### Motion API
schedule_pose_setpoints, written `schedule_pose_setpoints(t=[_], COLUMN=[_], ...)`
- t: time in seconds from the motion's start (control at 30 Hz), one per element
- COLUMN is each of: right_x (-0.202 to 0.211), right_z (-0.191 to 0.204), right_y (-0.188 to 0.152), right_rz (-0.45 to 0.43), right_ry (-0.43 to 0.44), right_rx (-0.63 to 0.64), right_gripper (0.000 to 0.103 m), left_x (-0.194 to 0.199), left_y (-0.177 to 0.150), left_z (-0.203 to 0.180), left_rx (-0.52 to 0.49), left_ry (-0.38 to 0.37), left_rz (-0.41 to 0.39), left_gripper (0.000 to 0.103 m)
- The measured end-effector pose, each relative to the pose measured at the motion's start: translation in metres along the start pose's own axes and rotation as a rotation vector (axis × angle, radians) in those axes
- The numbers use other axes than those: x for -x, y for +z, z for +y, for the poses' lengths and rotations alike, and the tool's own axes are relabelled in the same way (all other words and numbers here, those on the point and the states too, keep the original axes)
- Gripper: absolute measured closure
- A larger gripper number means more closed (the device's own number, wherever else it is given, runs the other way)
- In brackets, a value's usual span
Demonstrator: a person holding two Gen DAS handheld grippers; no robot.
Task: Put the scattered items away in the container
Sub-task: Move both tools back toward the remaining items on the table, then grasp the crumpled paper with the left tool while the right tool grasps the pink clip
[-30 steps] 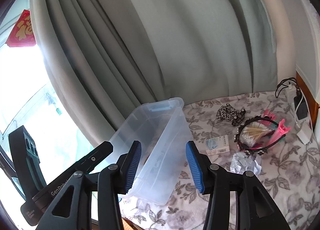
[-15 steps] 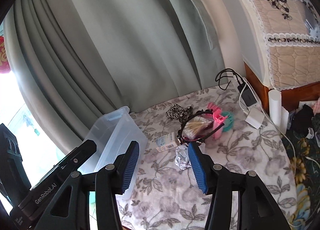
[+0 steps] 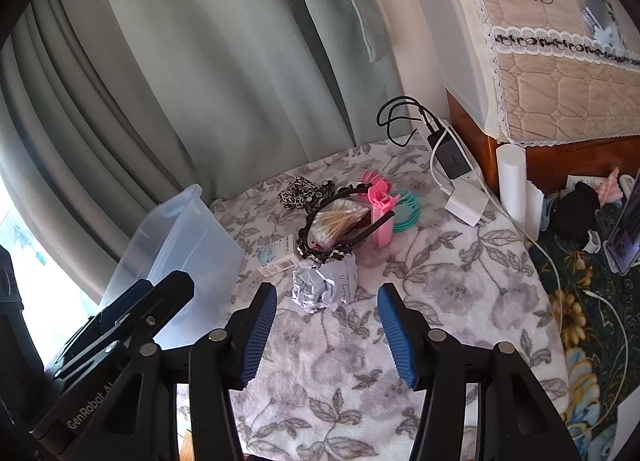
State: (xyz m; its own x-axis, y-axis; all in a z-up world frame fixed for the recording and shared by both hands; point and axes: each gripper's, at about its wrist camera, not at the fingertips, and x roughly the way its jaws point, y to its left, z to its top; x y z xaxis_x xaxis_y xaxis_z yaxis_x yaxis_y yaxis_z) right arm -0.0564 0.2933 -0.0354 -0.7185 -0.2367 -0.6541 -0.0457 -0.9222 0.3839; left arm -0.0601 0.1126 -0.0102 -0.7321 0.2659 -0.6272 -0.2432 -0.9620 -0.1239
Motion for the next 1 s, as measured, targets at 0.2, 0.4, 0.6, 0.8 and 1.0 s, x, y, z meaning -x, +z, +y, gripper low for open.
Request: schedule_pose_setpoints(t=[0.2,0.4,0.6,0.8,1.0], right_x=[-0.016,-0.038,-0.060,-0.085,-0.096], right_z=[-0.008,-0.014,-0.022,-0.030,-0.041], right_y=[-0.003,-0.005,-0.005,-0.006,0.006], right_rz=[0.041,0.086,0.101,0.130,0.096], right_ry=[-0.027,-0.046,-0.066,-0.062,-0.035], right_rx=[-0.005,-0.010,-0.025,-0.044,-0.084], right_gripper=[0.046,0.046,0.043,0.041,0.041], left_x=[-0.018,-0.046,-0.070,-0.100,-0.129], left_y=[-0.008,-0.016,-0.021,-0.026,-0.031], left_z=[0.005,0.011,0.020,0.024,0.020], left_rx=[0.007,0.004,0.003,0.011,-0.007], left_ry=[0.014,0.029,0.071,0.051,0.016], left_rz=[0.040,0.088,0.090,0.119,0.164], left_gripper=[0.033,0.033,0.033,0.033,0.034])
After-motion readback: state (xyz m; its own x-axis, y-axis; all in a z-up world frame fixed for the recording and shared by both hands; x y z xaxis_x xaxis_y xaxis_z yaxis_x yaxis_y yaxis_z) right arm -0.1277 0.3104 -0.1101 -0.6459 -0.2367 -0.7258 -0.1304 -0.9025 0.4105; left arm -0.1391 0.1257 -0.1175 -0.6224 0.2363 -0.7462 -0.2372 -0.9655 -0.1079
